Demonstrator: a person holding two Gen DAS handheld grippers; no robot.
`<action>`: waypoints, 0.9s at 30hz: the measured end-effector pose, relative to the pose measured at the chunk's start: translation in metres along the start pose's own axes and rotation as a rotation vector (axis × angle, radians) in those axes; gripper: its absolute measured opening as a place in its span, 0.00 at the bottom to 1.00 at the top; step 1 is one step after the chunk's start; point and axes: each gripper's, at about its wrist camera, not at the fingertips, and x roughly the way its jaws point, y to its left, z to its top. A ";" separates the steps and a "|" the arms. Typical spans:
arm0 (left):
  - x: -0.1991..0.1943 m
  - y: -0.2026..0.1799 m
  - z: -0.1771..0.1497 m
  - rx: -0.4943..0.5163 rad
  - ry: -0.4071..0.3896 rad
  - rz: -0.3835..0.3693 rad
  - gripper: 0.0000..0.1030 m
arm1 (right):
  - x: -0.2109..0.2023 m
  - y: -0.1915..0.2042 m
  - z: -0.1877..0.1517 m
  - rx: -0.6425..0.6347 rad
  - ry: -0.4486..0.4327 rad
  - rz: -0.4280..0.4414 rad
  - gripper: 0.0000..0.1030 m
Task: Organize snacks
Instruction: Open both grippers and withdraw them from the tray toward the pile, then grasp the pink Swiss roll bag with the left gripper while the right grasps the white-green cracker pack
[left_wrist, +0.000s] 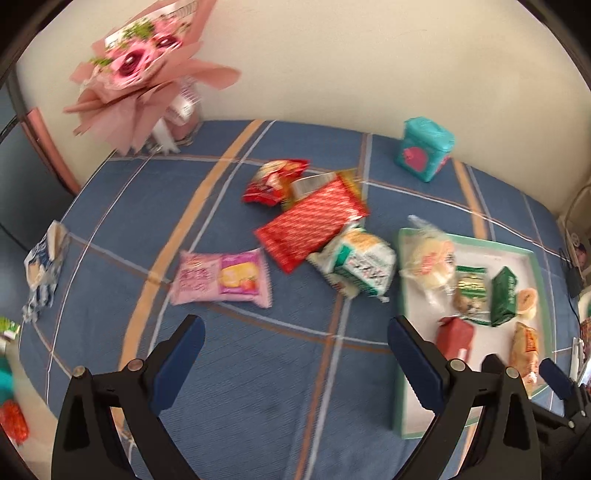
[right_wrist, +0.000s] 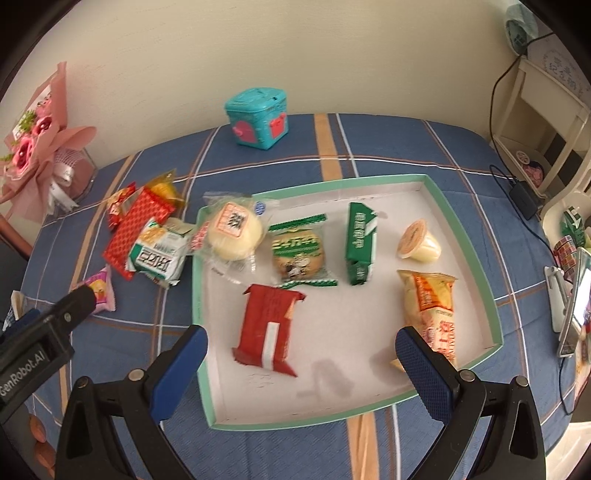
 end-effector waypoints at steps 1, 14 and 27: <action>0.001 0.007 0.001 -0.017 0.005 0.002 0.96 | 0.000 0.003 0.000 0.000 0.000 0.006 1.00; 0.014 0.092 0.012 -0.212 0.020 0.058 0.96 | 0.008 0.074 0.008 -0.102 -0.004 0.138 1.00; 0.076 0.095 0.031 -0.254 0.128 0.005 0.97 | 0.044 0.109 0.040 -0.208 0.005 0.124 0.92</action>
